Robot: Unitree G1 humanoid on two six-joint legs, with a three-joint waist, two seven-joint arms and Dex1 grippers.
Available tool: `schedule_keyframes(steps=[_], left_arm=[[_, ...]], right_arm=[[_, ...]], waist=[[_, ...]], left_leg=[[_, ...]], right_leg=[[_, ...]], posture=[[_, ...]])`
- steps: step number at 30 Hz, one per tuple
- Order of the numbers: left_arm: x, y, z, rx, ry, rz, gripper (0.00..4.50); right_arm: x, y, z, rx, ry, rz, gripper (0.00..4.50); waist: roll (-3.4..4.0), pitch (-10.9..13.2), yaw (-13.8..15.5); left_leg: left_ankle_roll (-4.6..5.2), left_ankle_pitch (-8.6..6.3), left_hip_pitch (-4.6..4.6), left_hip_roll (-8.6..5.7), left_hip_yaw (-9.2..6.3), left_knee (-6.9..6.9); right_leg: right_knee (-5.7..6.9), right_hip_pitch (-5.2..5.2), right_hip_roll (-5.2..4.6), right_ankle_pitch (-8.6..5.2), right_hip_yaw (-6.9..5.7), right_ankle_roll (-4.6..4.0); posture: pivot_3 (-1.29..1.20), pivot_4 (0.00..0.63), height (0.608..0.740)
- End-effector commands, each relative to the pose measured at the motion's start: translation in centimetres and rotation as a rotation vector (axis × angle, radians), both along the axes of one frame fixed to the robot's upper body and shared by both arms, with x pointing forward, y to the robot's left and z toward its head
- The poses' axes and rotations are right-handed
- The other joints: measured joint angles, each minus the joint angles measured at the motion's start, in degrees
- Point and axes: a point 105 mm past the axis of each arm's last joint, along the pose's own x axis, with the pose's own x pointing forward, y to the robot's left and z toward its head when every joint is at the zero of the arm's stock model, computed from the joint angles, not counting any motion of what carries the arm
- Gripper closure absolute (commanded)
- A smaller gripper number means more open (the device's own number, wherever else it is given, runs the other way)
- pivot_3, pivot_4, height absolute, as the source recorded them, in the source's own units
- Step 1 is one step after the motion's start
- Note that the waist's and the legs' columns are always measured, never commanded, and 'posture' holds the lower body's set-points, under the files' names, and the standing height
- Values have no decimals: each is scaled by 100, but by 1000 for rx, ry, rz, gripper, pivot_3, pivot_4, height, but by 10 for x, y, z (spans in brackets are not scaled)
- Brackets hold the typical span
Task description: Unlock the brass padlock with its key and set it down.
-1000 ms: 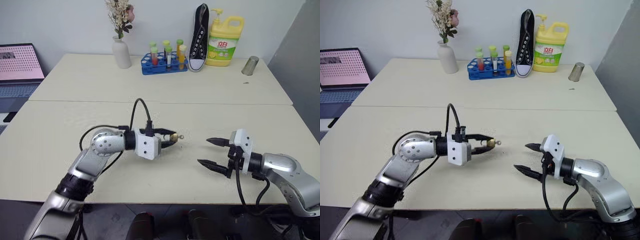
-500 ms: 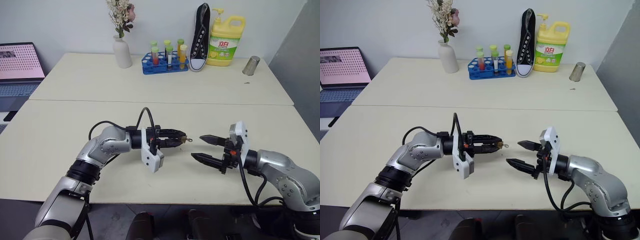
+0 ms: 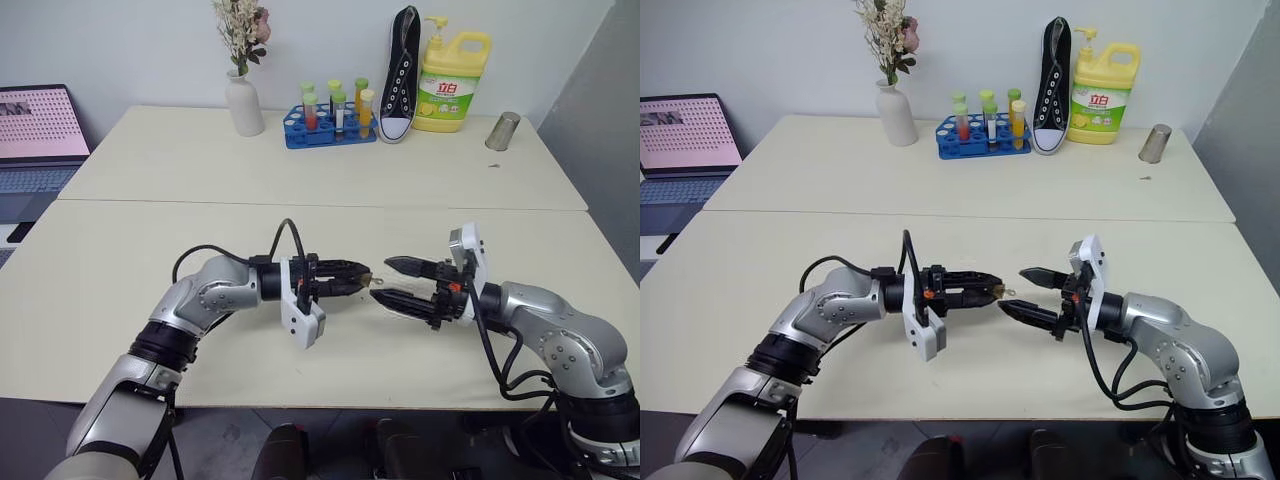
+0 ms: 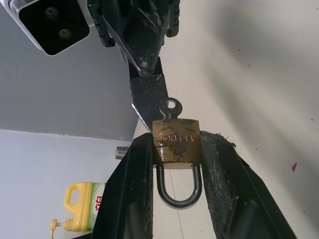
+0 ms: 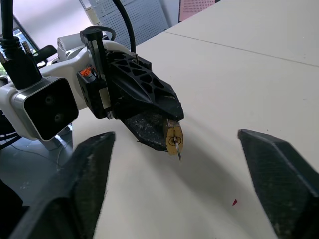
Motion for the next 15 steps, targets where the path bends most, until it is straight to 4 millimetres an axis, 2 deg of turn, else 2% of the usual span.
schedule_keyframes(steps=[1, 8, 10, 15], left_arm=[[-4, -2, 8, -19, -38, -24, 3530], [-6, -4, 8, -22, -35, -26, 3530], [-7, -4, 8, -19, -35, -29, 3530], [-6, -4, 8, -27, -32, -22, 3530]], right_arm=[[-4, 5, 6, 1, -24, 42, 1766], [-4, 6, 4, -12, -26, 53, 4301], [-4, 6, 6, -7, -27, 53, 4474], [-4, 5, 6, -15, -26, 63, 4500]], waist=[[0, 0, -1], [0, 0, -1], [0, 0, -1], [0, 0, -1]], left_leg=[[0, 0, 0, 0, -1, 0], [0, 0, 0, 0, -1, 0], [0, 0, 0, 1, -1, 0], [0, 0, 1, 1, -1, 0]], right_leg=[[0, 0, 0, 0, 0, 0], [1, 0, 0, 0, 0, 0], [1, 0, 0, 0, 0, 0], [1, 0, 0, 0, 0, 0]], posture=[[0, 150, 740], [0, 150, 740], [0, 150, 740], [0, 150, 740]])
